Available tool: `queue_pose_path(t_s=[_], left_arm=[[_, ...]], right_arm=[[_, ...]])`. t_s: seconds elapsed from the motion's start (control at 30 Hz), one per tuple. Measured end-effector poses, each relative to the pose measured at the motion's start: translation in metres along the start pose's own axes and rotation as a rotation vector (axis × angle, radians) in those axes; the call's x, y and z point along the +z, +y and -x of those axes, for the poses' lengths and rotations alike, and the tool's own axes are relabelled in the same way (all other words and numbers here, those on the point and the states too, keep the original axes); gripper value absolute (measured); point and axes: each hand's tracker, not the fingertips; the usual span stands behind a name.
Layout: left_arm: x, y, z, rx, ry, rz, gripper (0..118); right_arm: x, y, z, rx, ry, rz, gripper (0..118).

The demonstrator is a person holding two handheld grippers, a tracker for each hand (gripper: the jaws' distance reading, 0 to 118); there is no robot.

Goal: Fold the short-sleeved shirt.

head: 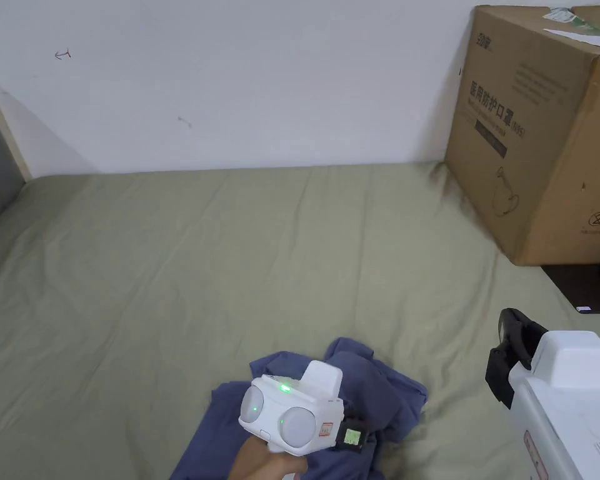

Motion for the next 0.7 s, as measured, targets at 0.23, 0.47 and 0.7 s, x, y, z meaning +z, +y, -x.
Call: queue_pose_path(t_s=[0.23,0.47,0.7], left_arm=[[0.102,0.022,0.013,0.031,0.112,-0.339,117],[0.187,0.02,0.035,0.044,0.318,-0.637,117],[0.223,-0.004,0.055,0.021,0.53,-0.791,113]], right_arm=[[0.009,0.014,0.009,-0.006,0.008,-0.04,0],[0.015,0.027,0.016,-0.005,0.016,-0.077,0],[0.018,0.033,0.022,0.0,0.027,-0.096,0]])
